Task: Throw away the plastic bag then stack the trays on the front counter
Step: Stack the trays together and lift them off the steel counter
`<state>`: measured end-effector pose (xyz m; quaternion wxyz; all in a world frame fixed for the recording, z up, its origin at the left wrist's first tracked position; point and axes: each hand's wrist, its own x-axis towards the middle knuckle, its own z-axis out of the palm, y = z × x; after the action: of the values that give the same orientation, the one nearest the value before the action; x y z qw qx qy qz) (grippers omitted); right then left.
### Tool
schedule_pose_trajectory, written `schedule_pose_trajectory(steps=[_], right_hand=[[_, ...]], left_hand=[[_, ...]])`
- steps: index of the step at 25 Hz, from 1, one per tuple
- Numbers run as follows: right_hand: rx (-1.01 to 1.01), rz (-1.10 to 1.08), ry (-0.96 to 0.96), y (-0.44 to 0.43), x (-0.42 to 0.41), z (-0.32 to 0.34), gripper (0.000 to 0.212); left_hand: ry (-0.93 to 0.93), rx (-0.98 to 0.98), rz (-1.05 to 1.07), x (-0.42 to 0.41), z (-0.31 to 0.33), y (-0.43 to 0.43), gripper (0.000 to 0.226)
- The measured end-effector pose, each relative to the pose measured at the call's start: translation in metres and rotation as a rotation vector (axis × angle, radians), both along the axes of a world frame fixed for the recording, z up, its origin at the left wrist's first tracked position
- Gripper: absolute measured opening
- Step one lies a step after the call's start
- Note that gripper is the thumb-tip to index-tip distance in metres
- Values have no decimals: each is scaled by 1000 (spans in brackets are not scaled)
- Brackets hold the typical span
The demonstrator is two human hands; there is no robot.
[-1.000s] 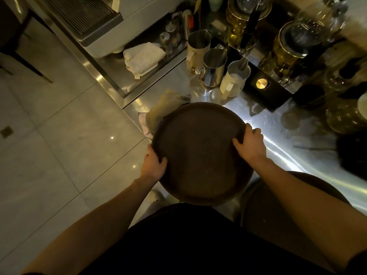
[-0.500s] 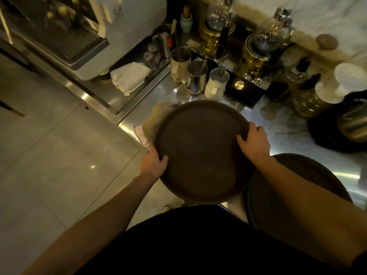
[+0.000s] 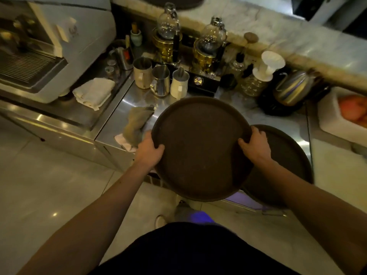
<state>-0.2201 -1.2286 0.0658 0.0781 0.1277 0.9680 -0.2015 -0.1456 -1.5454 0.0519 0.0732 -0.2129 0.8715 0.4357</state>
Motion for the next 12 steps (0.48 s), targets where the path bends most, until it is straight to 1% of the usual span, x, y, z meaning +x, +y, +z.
schedule_pose_trajectory(steps=[3,7,12], right_hand=[[-54,-88,10,25,21,6,64],[-108,-189,63,65,51,10,59],[-188,-273,52,124,72,-2,62]], left_hand=[[28,-9,-81,-2,2,19,57],[30,-11,-223,-8,1,55,61],[9,-34,-300,-24,-4,108,52]])
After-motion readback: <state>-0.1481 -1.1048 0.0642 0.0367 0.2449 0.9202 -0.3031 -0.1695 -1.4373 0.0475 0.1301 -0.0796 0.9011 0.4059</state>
